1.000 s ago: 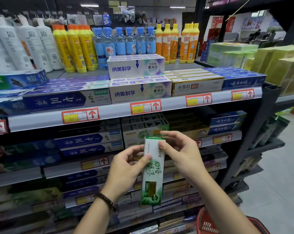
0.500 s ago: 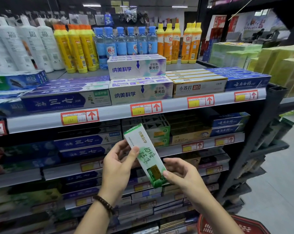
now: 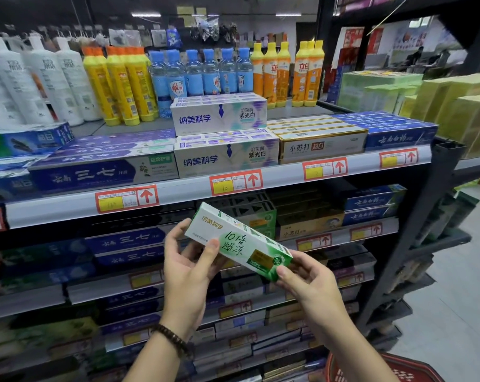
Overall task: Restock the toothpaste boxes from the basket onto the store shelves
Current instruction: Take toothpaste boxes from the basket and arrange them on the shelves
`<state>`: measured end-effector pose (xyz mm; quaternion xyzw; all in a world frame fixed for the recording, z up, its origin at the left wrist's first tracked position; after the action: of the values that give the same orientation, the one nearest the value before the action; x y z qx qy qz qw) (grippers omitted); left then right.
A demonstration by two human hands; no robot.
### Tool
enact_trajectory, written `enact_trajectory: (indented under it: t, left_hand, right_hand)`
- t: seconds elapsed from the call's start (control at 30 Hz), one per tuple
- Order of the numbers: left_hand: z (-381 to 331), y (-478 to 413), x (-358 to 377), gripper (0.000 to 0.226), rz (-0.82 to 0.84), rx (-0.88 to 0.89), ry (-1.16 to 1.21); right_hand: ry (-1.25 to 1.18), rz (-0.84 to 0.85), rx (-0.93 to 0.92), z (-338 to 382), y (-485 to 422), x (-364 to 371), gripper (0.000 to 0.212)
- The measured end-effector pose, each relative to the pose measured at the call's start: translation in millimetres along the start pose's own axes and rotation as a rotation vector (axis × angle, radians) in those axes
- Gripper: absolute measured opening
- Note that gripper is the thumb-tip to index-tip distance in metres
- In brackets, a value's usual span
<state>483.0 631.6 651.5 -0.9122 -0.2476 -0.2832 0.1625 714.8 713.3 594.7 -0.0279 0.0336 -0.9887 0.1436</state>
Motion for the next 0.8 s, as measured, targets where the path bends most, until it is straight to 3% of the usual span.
enact_trajectory:
  t: [0.33,0.8]
  left_hand:
    - [-18,-3,-26,0.030,-0.140,0.165,-0.167]
    - [-14,-22,-32,0.029,-0.250,0.203,-0.343]
  right_hand:
    - [0.170,-0.068,-0.195,44,-21,-5,0.032]
    - [0.101,-0.206,-0.174,47,-62,-7,0.025]
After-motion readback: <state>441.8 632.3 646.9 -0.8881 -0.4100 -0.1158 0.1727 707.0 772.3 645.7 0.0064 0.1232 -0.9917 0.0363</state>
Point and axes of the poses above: each hand's wrist, its own y-axis away from the middle knuckle, its own x-axis out of the palm, z = x × y, the point moved 10 cm from there along -y, towards the middle knuckle, and after that the axes turned 11 degrees about y, right-handed, at the moved point
